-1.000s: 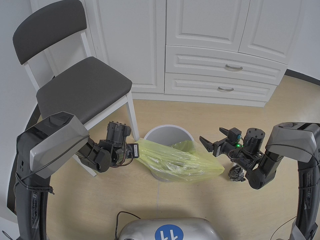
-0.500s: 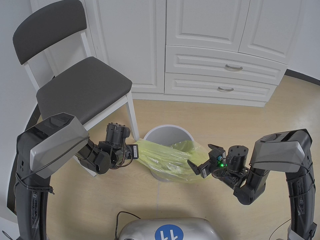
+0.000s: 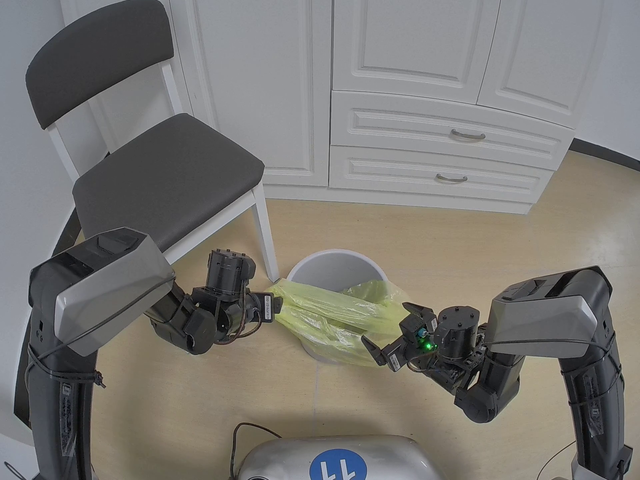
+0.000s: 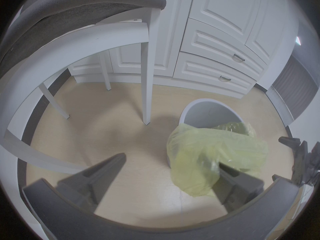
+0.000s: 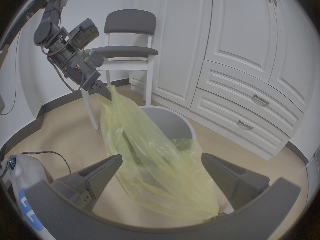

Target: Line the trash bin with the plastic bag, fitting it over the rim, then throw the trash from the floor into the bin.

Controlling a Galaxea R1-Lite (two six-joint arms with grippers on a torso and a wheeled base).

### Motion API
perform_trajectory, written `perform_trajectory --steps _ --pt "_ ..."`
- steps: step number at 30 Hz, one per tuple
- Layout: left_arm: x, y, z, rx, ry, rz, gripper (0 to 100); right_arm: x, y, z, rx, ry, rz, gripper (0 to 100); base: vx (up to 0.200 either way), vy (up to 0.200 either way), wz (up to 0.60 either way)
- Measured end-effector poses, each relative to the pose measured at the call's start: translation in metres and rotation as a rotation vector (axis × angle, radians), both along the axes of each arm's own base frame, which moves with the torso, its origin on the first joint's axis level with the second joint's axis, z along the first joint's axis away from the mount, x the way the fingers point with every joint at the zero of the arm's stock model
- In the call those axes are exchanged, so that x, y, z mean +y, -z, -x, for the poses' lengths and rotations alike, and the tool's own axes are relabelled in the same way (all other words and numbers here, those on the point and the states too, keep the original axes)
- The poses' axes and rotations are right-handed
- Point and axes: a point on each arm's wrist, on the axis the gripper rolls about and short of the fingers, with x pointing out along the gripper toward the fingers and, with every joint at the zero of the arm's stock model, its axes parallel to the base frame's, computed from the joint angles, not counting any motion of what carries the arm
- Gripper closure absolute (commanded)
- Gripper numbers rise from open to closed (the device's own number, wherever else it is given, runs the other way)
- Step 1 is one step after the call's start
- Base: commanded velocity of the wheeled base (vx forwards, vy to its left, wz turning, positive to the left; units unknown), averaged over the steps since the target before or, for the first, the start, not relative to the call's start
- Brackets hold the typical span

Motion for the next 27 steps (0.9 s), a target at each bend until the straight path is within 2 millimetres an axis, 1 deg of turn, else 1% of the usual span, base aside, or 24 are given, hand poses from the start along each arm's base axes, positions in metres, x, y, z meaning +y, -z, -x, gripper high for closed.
perform_trajectory --steps 3,6,13,18,27 --pt "0.002 -0.001 0.003 -0.007 0.017 -0.027 0 0.000 0.001 0.001 0.003 0.003 0.003 0 0.000 0.000 0.00" --pt "0.004 -0.004 0.011 -0.009 0.050 -0.065 0 0.002 0.002 0.002 0.005 -0.001 0.006 0 0.000 0.000 0.00" --pt "0.006 -0.019 0.031 -0.032 0.131 -0.098 0 0.001 0.006 -0.001 -0.003 0.003 0.028 0 0.000 0.000 0.00" --pt "0.002 -0.028 0.039 -0.047 0.147 -0.096 0 -0.002 0.011 -0.010 -0.019 0.034 0.038 0 0.000 0.000 0.00" --pt "-0.004 -0.040 0.046 -0.071 0.160 -0.091 0 -0.003 0.018 -0.027 -0.046 0.084 0.027 0 0.000 0.000 0.00"
